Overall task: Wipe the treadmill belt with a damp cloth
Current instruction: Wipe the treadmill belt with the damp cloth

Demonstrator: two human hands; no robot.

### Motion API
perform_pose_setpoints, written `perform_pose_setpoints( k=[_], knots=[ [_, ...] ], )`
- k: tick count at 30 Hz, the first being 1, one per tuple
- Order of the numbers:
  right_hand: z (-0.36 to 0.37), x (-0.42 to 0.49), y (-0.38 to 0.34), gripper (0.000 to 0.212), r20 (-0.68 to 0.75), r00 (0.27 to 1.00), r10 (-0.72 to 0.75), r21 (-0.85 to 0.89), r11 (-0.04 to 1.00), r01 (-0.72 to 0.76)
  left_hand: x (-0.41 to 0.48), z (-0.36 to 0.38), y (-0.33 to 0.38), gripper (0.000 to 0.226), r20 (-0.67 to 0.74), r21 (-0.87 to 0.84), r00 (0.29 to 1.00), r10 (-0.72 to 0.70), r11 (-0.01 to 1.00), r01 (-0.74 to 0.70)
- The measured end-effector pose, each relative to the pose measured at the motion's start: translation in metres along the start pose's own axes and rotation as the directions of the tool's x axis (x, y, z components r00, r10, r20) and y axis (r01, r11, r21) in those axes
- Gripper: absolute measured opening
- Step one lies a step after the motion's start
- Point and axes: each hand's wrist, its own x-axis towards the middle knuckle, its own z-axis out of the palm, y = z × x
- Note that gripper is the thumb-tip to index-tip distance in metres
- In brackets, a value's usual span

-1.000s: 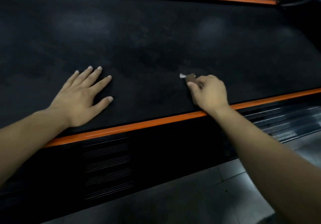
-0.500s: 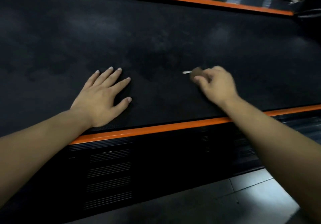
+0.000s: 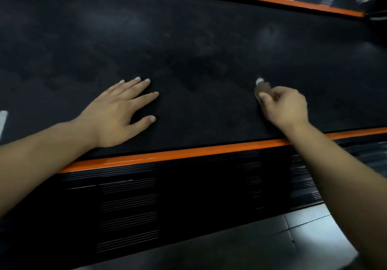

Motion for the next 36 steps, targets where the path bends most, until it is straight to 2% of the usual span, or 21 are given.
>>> perform_pose_setpoints(
  k=[1,3,5,6,8,10,12,14,17,18,20,22,24,27,29,30,32,33,34,36],
  knots=[
    [0.004,-0.008,-0.012,0.031,-0.025,1.0,-0.016,0.02,1.0,0.016,-0.004,-0.001,-0.005,0.081,-0.004,0.002,1.0,-0.007,1.0,0.007],
    [0.014,-0.033,-0.055,0.028,0.025,0.985,-0.168,0.128,0.978,0.164,-0.01,-0.002,-0.009,0.079,-0.013,0.002,1.0,-0.017,1.0,0.017],
    [0.017,-0.058,-0.089,0.024,0.121,0.915,-0.384,0.253,0.904,0.346,-0.012,-0.001,-0.008,0.078,-0.025,0.0,0.999,-0.021,1.0,0.021],
    [0.015,-0.06,-0.094,0.023,0.164,0.889,-0.427,0.253,0.889,0.381,-0.012,-0.001,-0.009,0.078,-0.029,-0.003,0.999,-0.02,1.0,0.02],
    [0.007,-0.045,-0.076,0.026,0.194,0.899,-0.392,0.143,0.918,0.369,-0.01,-0.001,-0.01,0.079,-0.028,-0.016,1.0,-0.013,1.0,0.013],
    [-0.003,-0.03,-0.044,0.031,0.149,0.969,-0.199,0.011,0.98,0.199,-0.01,0.0,-0.011,0.079,-0.037,-0.02,0.999,-0.007,1.0,0.006],
    [-0.004,-0.036,-0.035,0.032,0.072,0.997,-0.028,0.001,1.0,0.028,-0.011,0.001,-0.009,0.08,-0.058,-0.025,0.998,-0.009,1.0,0.007],
    [0.007,-0.054,-0.064,0.031,0.03,0.993,-0.114,0.046,0.993,0.112,-0.011,-0.001,-0.009,0.08,-0.059,-0.041,0.998,-0.005,0.999,0.003],
    [0.014,-0.082,-0.108,0.029,0.128,0.937,-0.324,0.22,0.931,0.292,-0.015,-0.007,-0.017,0.083,-0.034,-0.055,0.999,-0.003,0.998,0.001],
    [0.013,-0.083,-0.11,0.029,0.167,0.923,-0.346,0.225,0.925,0.307,-0.019,-0.009,-0.023,0.085,-0.025,-0.049,1.0,-0.009,0.999,0.008],
    [0.007,-0.075,-0.095,0.03,0.173,0.944,-0.282,0.149,0.955,0.258,-0.03,-0.015,-0.039,0.087,-0.008,-0.044,1.0,-0.029,0.999,0.028],
    [0.0,-0.07,-0.081,0.031,0.107,0.983,-0.151,0.066,0.987,0.144,-0.046,-0.021,-0.055,0.089,-0.005,-0.049,0.997,-0.076,0.996,0.076],
    [0.007,-0.075,-0.099,0.03,0.064,0.994,-0.094,0.093,0.992,0.088,-0.059,-0.026,-0.067,0.091,-0.002,-0.052,0.992,-0.124,0.991,0.124],
    [0.028,-0.08,-0.154,0.026,0.117,0.939,-0.323,0.231,0.928,0.291,-0.069,-0.029,-0.077,0.095,0.0,-0.058,0.985,-0.173,0.983,0.172],
    [0.031,-0.061,-0.168,0.027,0.115,0.928,-0.353,0.189,0.925,0.329,-0.076,-0.032,-0.084,0.097,0.016,-0.051,0.981,-0.192,0.98,0.193],
    [0.03,-0.046,-0.169,0.029,0.103,0.951,-0.293,0.14,0.95,0.278,-0.08,-0.033,-0.089,0.097,0.019,-0.049,0.979,-0.202,0.978,0.203],
    [0.026,-0.028,-0.166,0.03,0.068,0.996,-0.066,0.082,0.995,0.06,-0.089,-0.035,-0.097,0.097,0.011,-0.053,0.975,-0.223,0.973,0.224],
    [0.027,-0.033,-0.174,0.031,0.036,0.999,-0.003,0.07,0.998,0.001,-0.092,-0.035,-0.1,0.097,0.004,-0.054,0.974,-0.227,0.972,0.227],
    [0.032,-0.046,-0.19,0.032,0.0,0.999,-0.039,0.082,0.996,0.039,-0.094,-0.035,-0.101,0.096,-0.003,-0.052,0.974,-0.227,0.973,0.227],
    [0.043,-0.084,-0.233,0.03,0.044,0.961,-0.275,0.223,0.94,0.259,-0.095,-0.033,-0.102,0.095,-0.018,-0.044,0.975,-0.223,0.974,0.222]
  ],
)
